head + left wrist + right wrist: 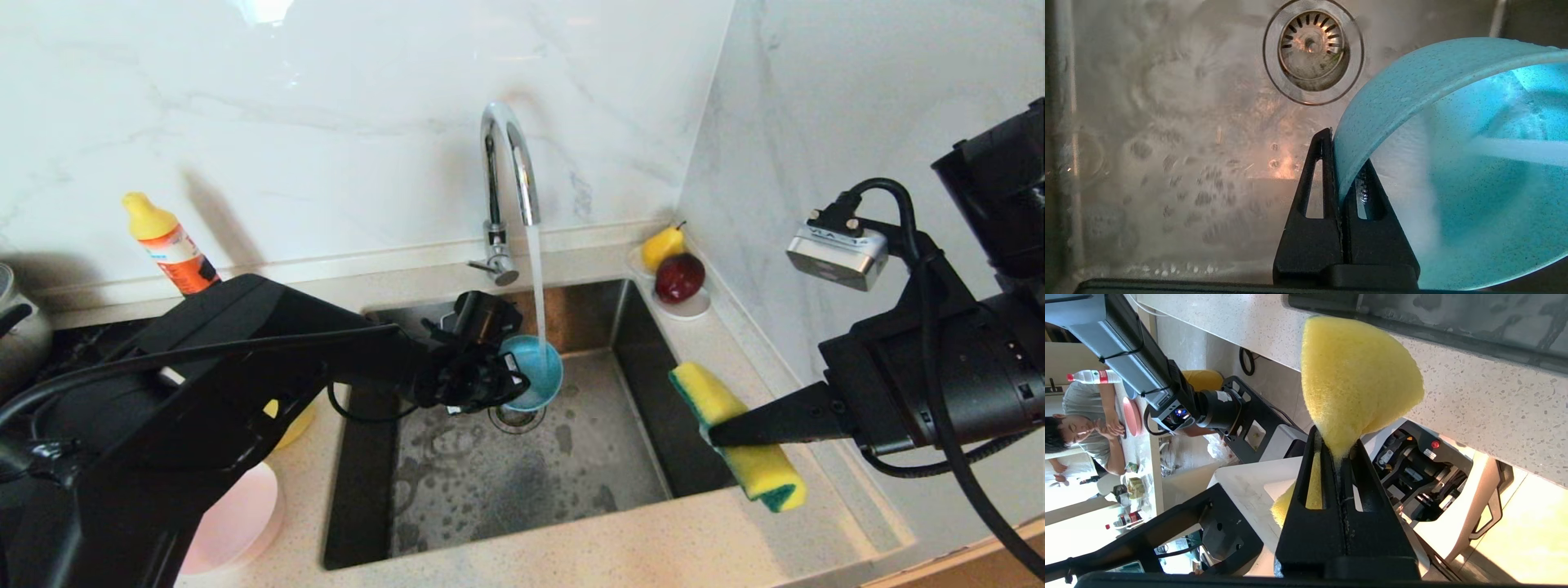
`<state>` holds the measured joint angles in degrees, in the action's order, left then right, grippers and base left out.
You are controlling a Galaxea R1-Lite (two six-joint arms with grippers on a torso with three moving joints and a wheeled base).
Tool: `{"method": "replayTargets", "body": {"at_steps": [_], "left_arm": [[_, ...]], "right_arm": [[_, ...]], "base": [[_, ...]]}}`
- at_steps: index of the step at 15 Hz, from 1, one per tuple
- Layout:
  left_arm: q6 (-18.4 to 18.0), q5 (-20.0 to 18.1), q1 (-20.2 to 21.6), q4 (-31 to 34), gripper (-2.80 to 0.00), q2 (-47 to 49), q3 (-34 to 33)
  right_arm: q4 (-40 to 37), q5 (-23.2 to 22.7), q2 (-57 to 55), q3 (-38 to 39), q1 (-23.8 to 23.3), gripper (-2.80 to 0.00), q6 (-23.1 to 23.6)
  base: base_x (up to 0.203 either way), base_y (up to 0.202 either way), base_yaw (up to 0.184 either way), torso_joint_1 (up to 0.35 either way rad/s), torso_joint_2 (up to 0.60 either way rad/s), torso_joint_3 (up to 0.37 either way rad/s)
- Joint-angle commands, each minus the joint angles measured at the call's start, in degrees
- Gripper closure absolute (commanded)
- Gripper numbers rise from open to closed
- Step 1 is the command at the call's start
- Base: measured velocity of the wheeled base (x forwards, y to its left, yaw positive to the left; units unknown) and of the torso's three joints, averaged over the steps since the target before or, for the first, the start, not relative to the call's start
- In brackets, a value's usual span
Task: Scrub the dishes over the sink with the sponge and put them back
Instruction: Rinse the bowl
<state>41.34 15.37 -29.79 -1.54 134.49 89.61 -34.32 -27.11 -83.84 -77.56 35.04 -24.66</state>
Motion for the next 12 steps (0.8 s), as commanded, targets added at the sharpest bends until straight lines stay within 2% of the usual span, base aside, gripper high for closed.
{"method": "replayTargets", "body": {"at_steps": [1,8,12], "left_arm": [[0.41,0.18,0.0,-0.05,0.0,-0.43,-0.29],[0.3,1.1,0.21,0.01,0.0,-4.54,-3.01],[-1.88,3.72,3.48,-2.35,0.0,-17.66,-9.17]], "right_arm": [[0.21,-0.22,0.09,0.04,0.03,0.0,-0.12],[0.39,-0.22,0.64,0.33,0.03,0.0,-0.39],[0.48,-0.22,0.61,0.48,0.03,0.0,-0.39]], "base": [[0.0,0.0,0.0,0.0,0.0,0.0],[0.0,0.0,0.0,0.0,0.0,0.0],[0.0,0.0,0.0,0.0,0.0,0.0]]}}
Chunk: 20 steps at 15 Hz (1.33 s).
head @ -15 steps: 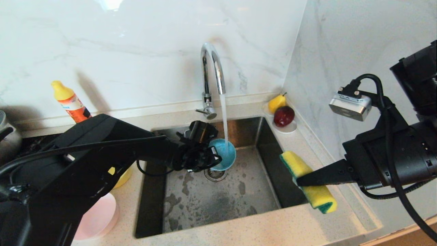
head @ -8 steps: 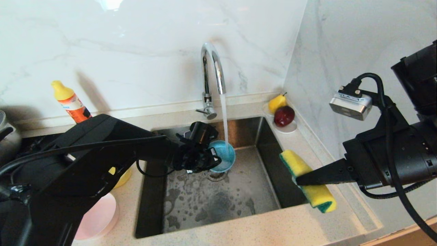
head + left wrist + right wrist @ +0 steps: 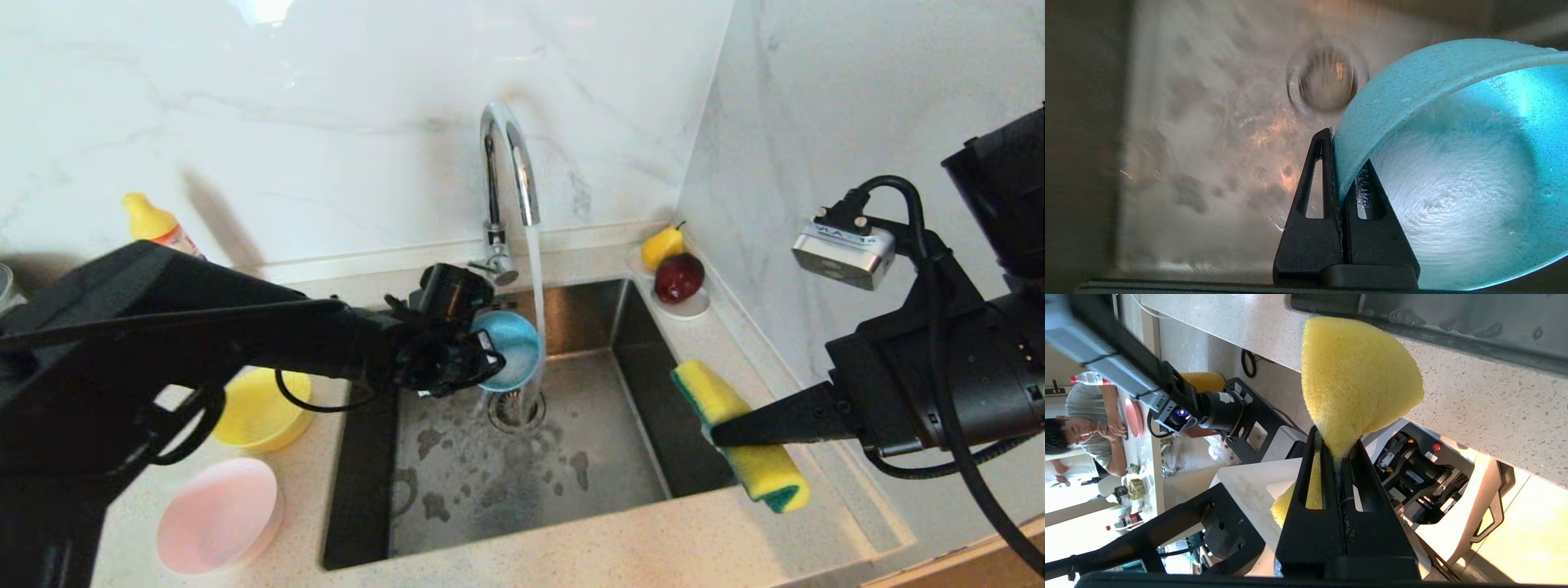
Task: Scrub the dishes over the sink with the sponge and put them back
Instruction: Rinse the bowl
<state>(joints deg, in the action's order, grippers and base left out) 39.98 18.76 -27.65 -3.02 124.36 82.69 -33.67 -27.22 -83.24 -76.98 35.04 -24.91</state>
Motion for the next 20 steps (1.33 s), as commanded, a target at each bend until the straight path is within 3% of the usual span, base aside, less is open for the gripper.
{"method": "replayTargets", "body": {"at_steps": [1,3,5,9,11,13,15,20], "left_arm": [[-2.54,0.64,2.39,-3.16,0.0,-11.42,-4.56],[-8.43,1.23,3.74,-10.68,0.0,-18.6,-10.94],[-16.69,1.51,4.42,-23.49,0.0,-24.53,-18.53],[-28.46,1.58,4.97,-45.96,0.0,-29.03,-26.17],[-31.74,1.39,5.05,-55.45,0.0,-29.08,-28.16],[-34.94,1.1,5.06,-60.82,0.0,-28.99,-28.95],[-35.43,0.35,5.06,-65.13,0.0,-29.34,-29.5],[-38.52,-5.57,4.97,-76.4,0.0,-31.23,-35.31]], "right_arm": [[-0.17,-0.2,-0.08,-0.18,0.03,0.0,-0.14],[-0.17,-0.29,0.0,-0.1,0.03,0.0,-0.23],[-0.17,-0.29,-0.46,-0.18,0.03,0.0,-0.26],[-0.24,-0.13,-0.77,-0.31,0.03,0.0,-0.41],[-0.52,-0.02,-0.26,0.08,0.03,0.0,-0.41],[-0.69,0.06,-0.26,0.1,-0.06,0.0,-0.41],[-0.49,0.01,-0.48,0.69,-0.06,0.0,-0.41],[-0.27,-0.02,-1.39,0.69,-0.06,0.0,-0.4]], "base": [[0.0,0.0,0.0,0.0,0.0,0.0],[0.0,0.0,0.0,0.0,0.0,0.0],[0.0,0.0,0.0,0.0,0.0,0.0],[0.0,0.0,0.0,0.0,0.0,0.0],[0.0,0.0,0.0,0.0,0.0,0.0],[0.0,0.0,0.0,0.0,0.0,0.0],[0.0,0.0,0.0,0.0,0.0,0.0],[0.0,0.0,0.0,0.0,0.0,0.0]]}}
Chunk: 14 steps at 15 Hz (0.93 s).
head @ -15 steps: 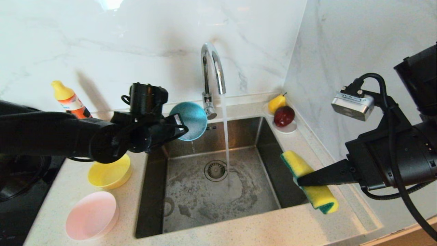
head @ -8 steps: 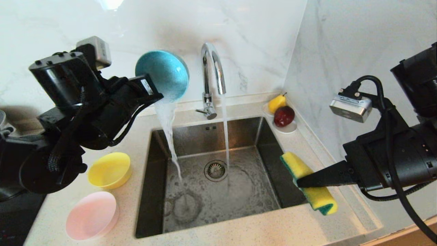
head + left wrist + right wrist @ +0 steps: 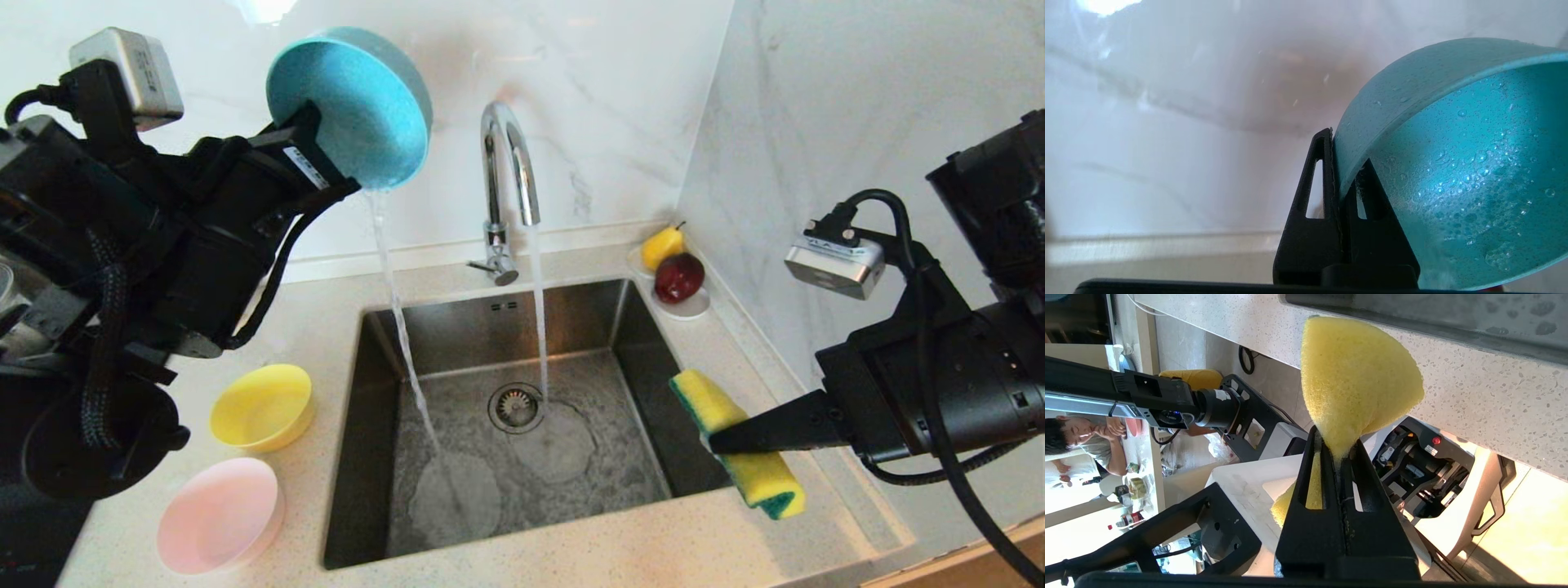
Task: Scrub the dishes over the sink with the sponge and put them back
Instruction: Rinse the bowl
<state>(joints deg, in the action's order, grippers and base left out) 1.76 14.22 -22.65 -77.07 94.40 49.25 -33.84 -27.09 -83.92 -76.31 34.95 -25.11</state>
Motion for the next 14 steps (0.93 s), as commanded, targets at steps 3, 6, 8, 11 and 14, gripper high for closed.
{"method": "replayTargets", "body": {"at_steps": [3,6,8,11,14], "left_arm": [[-0.9,-2.79,-0.01,-3.35,0.0,-2.72,-4.45],[-1.25,-2.61,0.06,-0.64,0.0,-2.69,-5.04],[-1.17,-2.42,0.88,8.92,0.0,-3.0,-5.04],[-0.21,-1.66,3.66,31.49,0.0,-5.13,-3.46],[4.85,1.81,7.48,59.08,0.0,-7.69,3.92]], "right_arm": [[0.0,-0.25,-1.07,-0.19,0.03,0.0,-0.11],[-0.13,-0.18,-0.23,-0.17,0.03,0.0,-0.2],[-0.37,-0.15,0.08,-0.34,0.03,0.0,-0.21],[-0.67,0.19,1.12,0.25,0.03,0.0,-0.2],[-0.17,0.19,0.93,1.13,-0.98,0.0,-0.08]], "base": [[0.0,0.0,0.0,0.0,0.0,0.0],[0.0,0.0,0.0,0.0,0.0,0.0],[0.0,0.0,0.0,0.0,0.0,0.0],[0.0,0.0,0.0,0.0,0.0,0.0],[0.0,0.0,0.0,0.0,0.0,0.0]]}}
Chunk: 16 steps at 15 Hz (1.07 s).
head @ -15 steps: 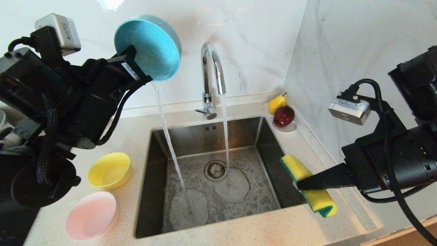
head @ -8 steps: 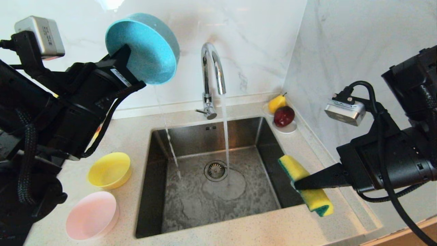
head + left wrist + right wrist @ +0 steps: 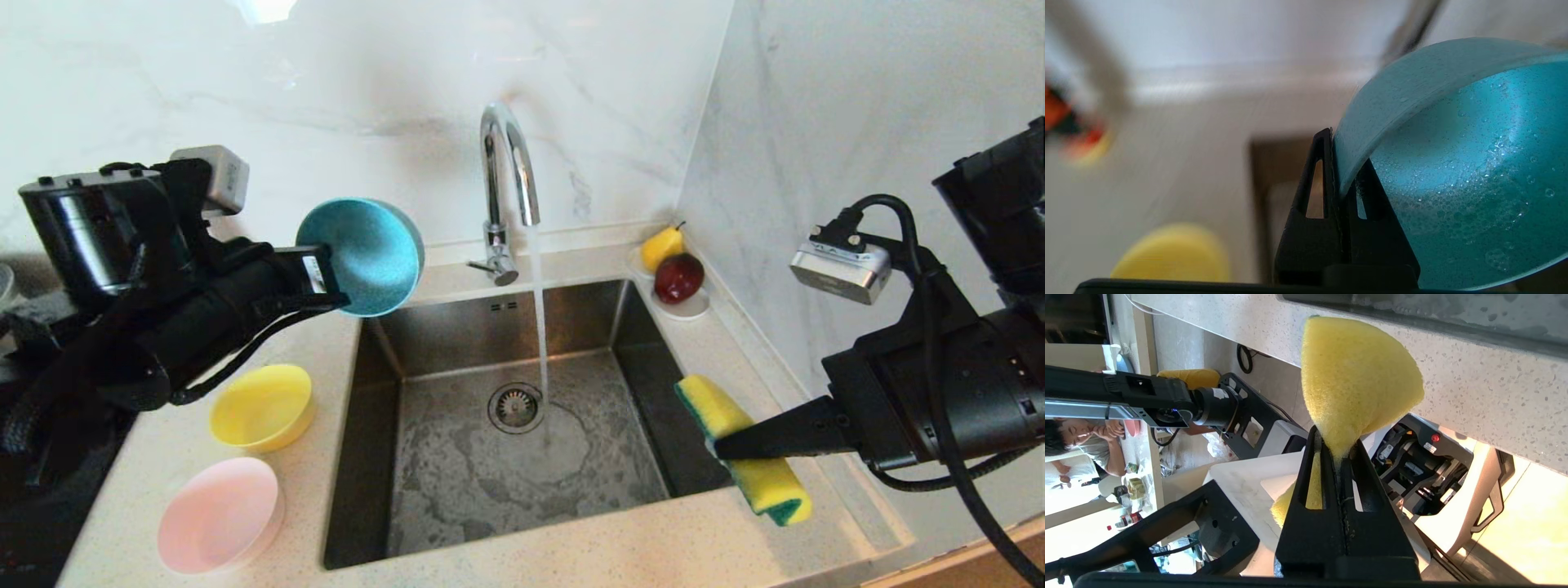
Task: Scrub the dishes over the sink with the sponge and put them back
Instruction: Rinse the bowl, then place the bowl on the table
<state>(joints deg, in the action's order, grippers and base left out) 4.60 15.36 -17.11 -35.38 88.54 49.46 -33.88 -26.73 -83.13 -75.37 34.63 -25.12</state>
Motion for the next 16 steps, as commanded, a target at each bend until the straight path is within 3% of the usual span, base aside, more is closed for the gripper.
{"method": "replayTargets", "body": {"at_steps": [1,3,5,8,10,16], "left_arm": [[5.16,0.82,3.77,27.77,0.0,-2.8,7.8],[12.06,-0.65,8.45,47.14,0.0,-4.24,18.04],[20.07,-1.82,15.32,55.49,0.0,-4.82,24.32],[25.45,-2.05,23.93,58.09,0.0,-3.9,26.09],[29.38,-0.15,29.17,58.44,0.0,-3.1,25.84],[32.68,0.09,42.71,57.5,0.0,2.24,23.28]], "right_arm": [[-0.19,-0.16,0.32,-0.24,-1.64,0.0,0.21],[-0.47,-0.14,0.86,-0.45,-2.7,0.0,0.74],[-0.57,-0.14,1.38,0.3,-3.54,0.0,0.86],[-0.57,-0.15,1.82,0.4,-4.48,0.0,0.86],[-0.64,-0.16,2.44,0.39,-5.52,0.0,1.73],[-0.06,-0.25,1.65,2.32,-5.54,0.0,2.1]], "base": [[0.0,0.0,0.0,0.0,0.0,0.0],[0.0,0.0,0.0,0.0,0.0,0.0],[0.0,0.0,0.0,0.0,0.0,0.0],[0.0,0.0,0.0,0.0,0.0,0.0],[0.0,0.0,0.0,0.0,0.0,0.0],[0.0,0.0,0.0,0.0,0.0,0.0]]}}
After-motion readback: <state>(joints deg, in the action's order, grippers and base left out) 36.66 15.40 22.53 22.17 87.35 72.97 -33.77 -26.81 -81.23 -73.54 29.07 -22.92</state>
